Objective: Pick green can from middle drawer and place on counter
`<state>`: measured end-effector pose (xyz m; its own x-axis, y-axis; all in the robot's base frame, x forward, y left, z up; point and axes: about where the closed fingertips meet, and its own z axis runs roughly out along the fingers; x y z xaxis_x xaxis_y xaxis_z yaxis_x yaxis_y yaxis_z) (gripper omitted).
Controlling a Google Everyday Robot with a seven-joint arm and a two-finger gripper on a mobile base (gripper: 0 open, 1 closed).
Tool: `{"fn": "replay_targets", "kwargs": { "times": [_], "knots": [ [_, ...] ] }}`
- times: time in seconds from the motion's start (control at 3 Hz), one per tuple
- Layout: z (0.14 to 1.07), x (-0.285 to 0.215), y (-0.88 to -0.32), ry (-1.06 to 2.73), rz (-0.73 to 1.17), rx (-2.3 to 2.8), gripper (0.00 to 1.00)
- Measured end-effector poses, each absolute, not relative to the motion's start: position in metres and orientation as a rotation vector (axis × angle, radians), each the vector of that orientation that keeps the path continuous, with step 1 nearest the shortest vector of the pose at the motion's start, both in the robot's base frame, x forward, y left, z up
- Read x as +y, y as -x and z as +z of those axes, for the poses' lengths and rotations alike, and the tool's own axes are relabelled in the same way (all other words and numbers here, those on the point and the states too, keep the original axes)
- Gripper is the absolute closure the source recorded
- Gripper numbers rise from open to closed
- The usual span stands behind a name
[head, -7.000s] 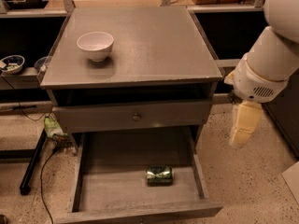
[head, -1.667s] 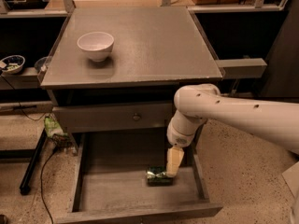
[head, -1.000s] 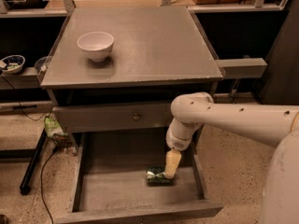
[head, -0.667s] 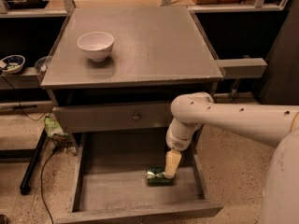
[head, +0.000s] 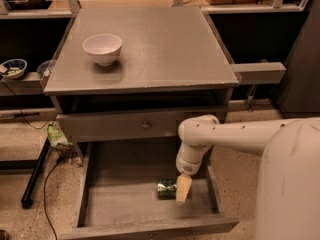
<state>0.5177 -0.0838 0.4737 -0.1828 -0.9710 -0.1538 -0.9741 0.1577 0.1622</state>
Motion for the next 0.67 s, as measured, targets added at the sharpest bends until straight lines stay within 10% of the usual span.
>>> {"fn": "replay_targets", "kwargs": {
  "times": [0.67],
  "knots": [
    [0.4444, -0.0729, -0.5303, 1.915, 0.338, 2.390, 0.00]
  ]
}}
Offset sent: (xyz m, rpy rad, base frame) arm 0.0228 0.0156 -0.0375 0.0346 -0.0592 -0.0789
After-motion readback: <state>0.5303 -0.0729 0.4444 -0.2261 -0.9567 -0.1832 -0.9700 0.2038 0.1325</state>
